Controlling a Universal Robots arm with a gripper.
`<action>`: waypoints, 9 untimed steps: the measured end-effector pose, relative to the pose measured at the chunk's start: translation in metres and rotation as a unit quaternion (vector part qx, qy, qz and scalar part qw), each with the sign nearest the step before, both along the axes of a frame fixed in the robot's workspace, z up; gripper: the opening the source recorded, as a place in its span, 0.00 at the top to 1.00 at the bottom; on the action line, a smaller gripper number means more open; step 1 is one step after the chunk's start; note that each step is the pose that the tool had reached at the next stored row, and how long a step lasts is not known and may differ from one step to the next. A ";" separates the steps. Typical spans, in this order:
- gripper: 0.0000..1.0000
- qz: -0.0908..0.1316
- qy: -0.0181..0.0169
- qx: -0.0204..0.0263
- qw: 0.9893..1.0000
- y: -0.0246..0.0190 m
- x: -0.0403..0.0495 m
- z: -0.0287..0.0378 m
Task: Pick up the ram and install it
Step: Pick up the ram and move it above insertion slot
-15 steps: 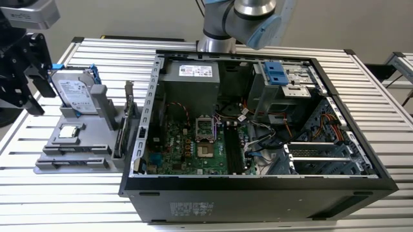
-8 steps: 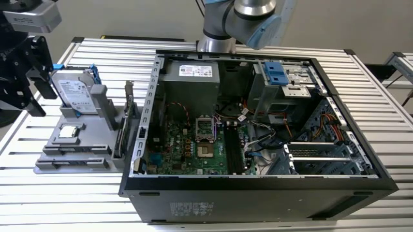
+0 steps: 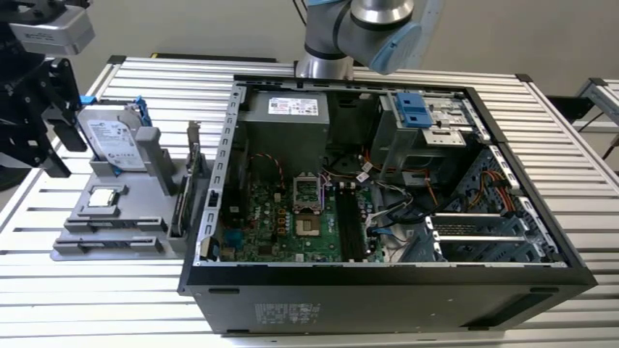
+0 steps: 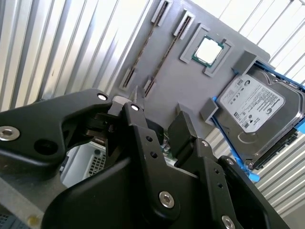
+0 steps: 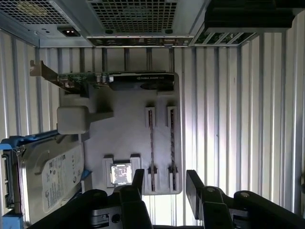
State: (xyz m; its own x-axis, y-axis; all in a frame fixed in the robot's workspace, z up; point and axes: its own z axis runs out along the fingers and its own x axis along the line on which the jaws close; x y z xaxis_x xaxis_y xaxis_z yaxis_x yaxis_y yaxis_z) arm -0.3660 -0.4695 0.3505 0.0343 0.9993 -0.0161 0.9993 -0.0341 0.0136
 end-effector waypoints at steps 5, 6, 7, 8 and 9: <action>0.00 0.002 0.000 0.000 1.000 0.0000 0.0000 -0.0029; 0.00 0.002 0.000 0.000 1.000 0.0000 0.0000 -0.0035; 0.00 0.003 0.000 0.000 1.000 0.0000 0.0000 -0.0041; 0.00 0.003 0.000 0.000 1.000 0.0000 0.0000 -0.0047; 0.00 0.004 0.000 0.000 1.000 0.0000 0.0000 -0.0053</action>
State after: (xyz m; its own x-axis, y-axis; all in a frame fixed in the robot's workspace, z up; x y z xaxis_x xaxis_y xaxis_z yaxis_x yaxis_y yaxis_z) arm -0.3660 -0.4695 0.3452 0.0270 0.9995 -0.0161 0.9995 -0.0267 0.0137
